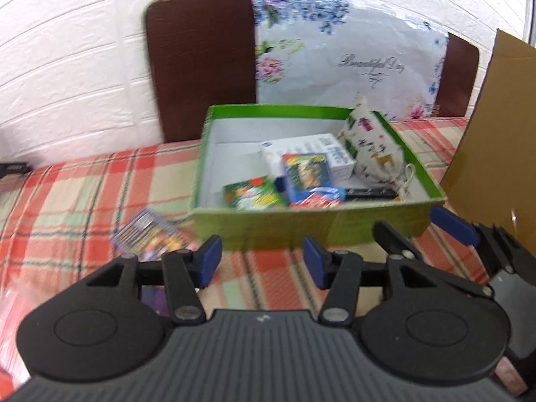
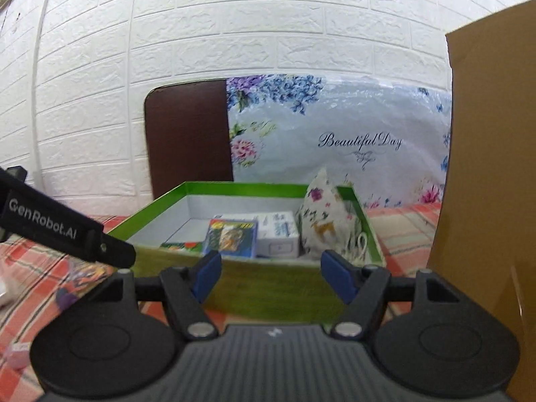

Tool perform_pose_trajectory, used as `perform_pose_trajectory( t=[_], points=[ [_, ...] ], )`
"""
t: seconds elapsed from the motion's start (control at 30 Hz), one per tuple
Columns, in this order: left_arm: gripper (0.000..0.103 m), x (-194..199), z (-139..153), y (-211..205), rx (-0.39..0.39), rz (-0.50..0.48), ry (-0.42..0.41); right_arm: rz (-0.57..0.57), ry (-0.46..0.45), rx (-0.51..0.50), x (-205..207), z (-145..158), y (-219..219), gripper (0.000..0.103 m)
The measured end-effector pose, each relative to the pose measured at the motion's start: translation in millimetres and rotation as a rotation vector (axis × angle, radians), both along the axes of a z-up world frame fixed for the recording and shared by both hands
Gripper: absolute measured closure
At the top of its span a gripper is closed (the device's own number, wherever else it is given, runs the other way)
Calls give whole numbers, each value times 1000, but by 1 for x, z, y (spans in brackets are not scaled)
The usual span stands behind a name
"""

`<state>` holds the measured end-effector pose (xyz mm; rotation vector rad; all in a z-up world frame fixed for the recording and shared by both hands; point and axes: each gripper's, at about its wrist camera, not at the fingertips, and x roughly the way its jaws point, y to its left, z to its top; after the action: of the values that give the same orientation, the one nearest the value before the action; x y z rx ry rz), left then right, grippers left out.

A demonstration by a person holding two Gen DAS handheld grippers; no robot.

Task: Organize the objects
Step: 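Carry the pouch into the green box and open both grippers, then grasp the pink-striped zip bag with both grippers and lift it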

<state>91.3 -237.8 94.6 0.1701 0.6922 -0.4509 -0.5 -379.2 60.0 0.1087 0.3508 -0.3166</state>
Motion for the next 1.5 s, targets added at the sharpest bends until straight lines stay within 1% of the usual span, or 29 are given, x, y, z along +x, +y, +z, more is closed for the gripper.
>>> perform_pose_trajectory(
  t=[0.2, 0.37, 0.43, 0.57, 0.67, 0.9, 1.0, 1.1, 1.2, 1.3, 1.37, 1.47, 1.5],
  points=[
    [44, -12, -11, 36, 29, 74, 13, 65, 70, 64, -22, -11, 31, 34],
    [44, -20, -17, 70, 30, 136, 14, 172, 121, 39, -26, -15, 73, 34],
    [44, -22, -20, 85, 31, 162, 11, 211, 132, 19, -25, -16, 90, 34],
    [44, -23, -25, 114, 23, 220, 18, 280, 159, 6, -21, -17, 119, 34],
    [44, -25, -27, 134, 21, 258, 8, 327, 173, -5, -17, -19, 139, 33],
    [44, -20, -33, 174, -2, 327, 14, 430, 207, -47, -11, -24, 179, 33],
    [44, -16, -33, 196, -29, 354, 25, 463, 225, -44, -9, -26, 191, 33],
    [44, -12, -28, 222, -67, 378, 12, 490, 243, -41, -5, -29, 201, 33],
    [42, -3, -23, 248, -84, 395, 7, 521, 251, -48, 0, -29, 211, 33],
    [40, 7, -25, 264, -53, 389, 12, 552, 265, -59, 10, -30, 224, 32],
    [34, 14, -30, 272, -45, 364, 24, 573, 272, -70, 18, -31, 235, 30],
    [26, 21, -37, 281, -67, 336, 50, 614, 281, -69, 33, -30, 250, 30],
    [25, 24, -39, 284, -80, 329, 52, 628, 281, -67, 37, -29, 256, 30]
  ],
)
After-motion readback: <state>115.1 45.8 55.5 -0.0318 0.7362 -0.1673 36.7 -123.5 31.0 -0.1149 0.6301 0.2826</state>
